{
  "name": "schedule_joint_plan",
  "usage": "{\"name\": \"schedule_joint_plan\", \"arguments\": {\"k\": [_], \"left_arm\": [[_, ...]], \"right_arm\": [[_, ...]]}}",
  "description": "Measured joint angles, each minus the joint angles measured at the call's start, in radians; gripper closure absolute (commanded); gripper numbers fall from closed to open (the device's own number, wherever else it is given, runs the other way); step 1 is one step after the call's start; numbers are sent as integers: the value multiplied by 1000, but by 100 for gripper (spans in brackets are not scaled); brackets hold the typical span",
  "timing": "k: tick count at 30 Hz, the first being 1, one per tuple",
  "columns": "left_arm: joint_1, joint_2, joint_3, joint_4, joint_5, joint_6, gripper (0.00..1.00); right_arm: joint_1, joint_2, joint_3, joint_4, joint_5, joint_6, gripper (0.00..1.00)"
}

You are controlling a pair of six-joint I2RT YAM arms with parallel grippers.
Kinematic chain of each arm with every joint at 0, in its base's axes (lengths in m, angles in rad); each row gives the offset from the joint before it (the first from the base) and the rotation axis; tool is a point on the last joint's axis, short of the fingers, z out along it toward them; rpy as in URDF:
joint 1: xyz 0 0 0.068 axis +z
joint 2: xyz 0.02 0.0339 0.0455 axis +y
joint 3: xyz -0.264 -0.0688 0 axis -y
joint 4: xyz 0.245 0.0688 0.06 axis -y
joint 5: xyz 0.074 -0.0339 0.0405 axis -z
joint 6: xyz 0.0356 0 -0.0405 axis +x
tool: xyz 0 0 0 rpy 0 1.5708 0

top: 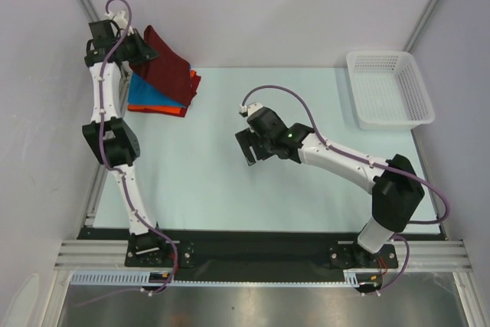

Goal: Fold and stack the t-shirts
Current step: Neatly place the folded tshirt to the corner

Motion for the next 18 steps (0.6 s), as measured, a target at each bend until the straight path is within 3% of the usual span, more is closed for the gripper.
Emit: {"name": "schedule_joint_plan", "arguments": {"k": [12, 18], "left_arm": [[12, 71, -3, 285, 173, -37, 100], [48, 101, -34, 341, 236, -55, 100]], "right_arm": [[-16, 77, 79, -21, -31, -13, 19], [-39, 107, 97, -31, -51, -27, 19]]}}
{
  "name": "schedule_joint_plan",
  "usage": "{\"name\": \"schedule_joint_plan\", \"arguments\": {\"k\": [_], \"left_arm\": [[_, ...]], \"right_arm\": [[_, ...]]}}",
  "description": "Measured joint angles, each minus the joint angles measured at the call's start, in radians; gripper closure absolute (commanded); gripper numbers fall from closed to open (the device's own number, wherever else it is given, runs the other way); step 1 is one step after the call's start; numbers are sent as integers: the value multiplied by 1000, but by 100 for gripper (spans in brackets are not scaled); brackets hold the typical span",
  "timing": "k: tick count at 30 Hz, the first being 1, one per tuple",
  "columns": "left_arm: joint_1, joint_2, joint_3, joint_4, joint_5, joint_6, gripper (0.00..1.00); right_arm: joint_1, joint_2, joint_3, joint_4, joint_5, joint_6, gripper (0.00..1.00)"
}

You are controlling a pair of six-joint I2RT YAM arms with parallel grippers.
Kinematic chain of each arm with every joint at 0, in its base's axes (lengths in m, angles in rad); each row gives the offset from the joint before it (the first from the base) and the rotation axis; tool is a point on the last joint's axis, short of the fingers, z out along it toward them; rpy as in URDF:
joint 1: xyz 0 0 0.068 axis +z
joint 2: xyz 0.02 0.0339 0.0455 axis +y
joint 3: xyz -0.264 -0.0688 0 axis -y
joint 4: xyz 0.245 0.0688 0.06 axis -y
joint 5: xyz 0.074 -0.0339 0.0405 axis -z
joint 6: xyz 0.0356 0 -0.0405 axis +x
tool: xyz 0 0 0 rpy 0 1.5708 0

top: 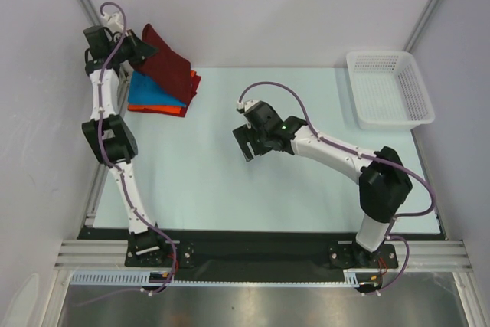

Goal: Fold and stack the t-shirts
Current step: Neatly place the folded tshirt to the corner

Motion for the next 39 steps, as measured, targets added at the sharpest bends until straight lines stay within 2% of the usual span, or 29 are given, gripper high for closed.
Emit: {"name": "schedule_joint_plan", "arguments": {"k": [7, 19, 24, 31, 39], "left_arm": [[31, 44, -1, 62, 72, -42, 100], [-29, 34, -66, 358, 229, -242, 100], [39, 58, -47, 312, 229, -223, 100], [154, 99, -30, 103, 122, -82, 100], [151, 194, -18, 47, 90, -42, 100]], "right_arm": [[-24, 51, 26, -10, -38, -11, 19], [-49, 78, 65, -11, -57, -24, 18], [-51, 82, 65, -17, -62, -24, 18], [-60, 97, 65, -39, -78, -23, 18], [-63, 97, 63, -47, -77, -23, 18]]}}
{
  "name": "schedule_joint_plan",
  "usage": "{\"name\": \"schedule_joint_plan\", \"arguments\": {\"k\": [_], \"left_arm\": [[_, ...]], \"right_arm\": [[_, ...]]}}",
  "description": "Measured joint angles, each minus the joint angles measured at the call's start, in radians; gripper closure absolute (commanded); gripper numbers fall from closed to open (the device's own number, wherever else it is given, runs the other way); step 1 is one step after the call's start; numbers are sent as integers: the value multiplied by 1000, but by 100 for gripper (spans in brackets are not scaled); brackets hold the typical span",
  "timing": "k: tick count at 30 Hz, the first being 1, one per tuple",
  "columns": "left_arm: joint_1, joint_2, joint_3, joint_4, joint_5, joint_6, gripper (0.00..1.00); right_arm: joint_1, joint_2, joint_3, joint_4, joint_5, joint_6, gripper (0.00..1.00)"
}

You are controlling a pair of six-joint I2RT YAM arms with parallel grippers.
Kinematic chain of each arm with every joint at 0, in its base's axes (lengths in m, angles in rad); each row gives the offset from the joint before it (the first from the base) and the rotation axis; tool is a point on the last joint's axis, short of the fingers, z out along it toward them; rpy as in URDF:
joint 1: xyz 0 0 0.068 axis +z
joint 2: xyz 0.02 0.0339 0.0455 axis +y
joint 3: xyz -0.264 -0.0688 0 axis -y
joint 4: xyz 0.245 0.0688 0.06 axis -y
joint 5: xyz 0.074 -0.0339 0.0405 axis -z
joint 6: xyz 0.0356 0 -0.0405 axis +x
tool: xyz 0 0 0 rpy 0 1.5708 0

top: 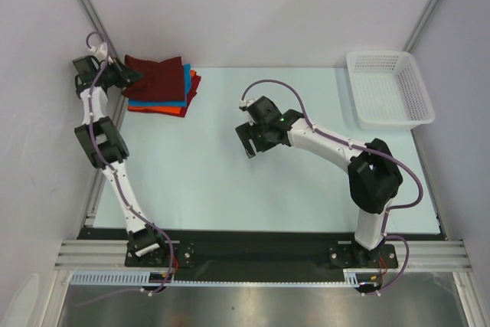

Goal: Fold and stack the t-shirts
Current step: Neatly place the folded tshirt to the corner

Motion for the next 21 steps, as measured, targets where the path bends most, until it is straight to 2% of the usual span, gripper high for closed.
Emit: {"name": "schedule_joint_plan", "arguments": {"k": [5, 11, 13, 15, 19, 21], "left_arm": [[-18, 31, -3, -3, -21, 9, 100], [-28, 17, -55, 67, -88, -6, 100], [-29, 7, -66, 67, -130, -10, 89], [-31, -16, -91, 68, -187, -9, 84], [-39, -69, -123, 48, -310, -4, 60], [-41, -87, -123, 37, -369, 2, 45]], "right_arm": [[0, -2, -23, -1, 0, 0, 18], [-5, -2, -34, -1, 0, 0, 18], [-9, -4, -34, -1, 0, 0, 18], [-14, -5, -34, -1, 0, 0, 18], [-22, -5, -34, -1, -1, 0, 18], [-26, -5, -34, -1, -3, 0, 18]]}}
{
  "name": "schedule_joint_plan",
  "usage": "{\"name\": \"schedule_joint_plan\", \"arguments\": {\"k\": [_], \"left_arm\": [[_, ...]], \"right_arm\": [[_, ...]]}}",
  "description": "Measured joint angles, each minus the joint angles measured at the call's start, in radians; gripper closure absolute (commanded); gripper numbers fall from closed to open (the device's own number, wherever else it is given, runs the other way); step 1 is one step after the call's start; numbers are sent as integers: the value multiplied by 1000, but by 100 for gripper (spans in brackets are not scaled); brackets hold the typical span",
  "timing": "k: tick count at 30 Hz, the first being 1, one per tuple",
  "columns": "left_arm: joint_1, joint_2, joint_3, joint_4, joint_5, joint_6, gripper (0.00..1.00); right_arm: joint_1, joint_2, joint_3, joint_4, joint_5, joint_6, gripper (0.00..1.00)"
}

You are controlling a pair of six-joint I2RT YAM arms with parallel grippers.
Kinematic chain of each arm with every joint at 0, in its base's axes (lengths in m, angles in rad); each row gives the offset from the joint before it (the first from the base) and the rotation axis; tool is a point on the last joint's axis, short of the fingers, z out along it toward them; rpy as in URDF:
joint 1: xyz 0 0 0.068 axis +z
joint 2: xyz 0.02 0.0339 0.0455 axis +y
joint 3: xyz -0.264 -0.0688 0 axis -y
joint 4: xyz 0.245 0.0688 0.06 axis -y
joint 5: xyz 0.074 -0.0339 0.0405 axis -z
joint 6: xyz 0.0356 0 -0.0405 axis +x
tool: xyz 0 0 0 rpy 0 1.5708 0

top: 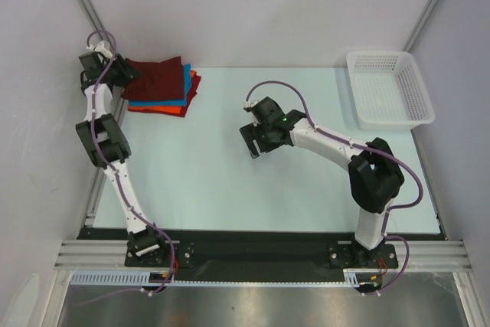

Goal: Fold and stack the t-shirts
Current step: Neatly place the folded tshirt to the corner

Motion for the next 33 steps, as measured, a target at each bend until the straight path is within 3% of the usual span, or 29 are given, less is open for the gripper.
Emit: {"name": "schedule_joint_plan", "arguments": {"k": [11, 18, 25, 33], "left_arm": [[-55, -159, -46, -147, -390, 76, 43], [-209, -307, -88, -167, -703, 124, 35], [-350, -344, -107, -122, -732, 145, 36], [-422, -172, -3, -114, -747, 89, 36]], "right_arm": [[-5, -6, -3, 8, -15, 19, 17], [-4, -57, -38, 19, -14, 34, 17], [-2, -120, -102, 53, -10, 57, 17], [-1, -211, -230, 85, 7, 91, 17]]}}
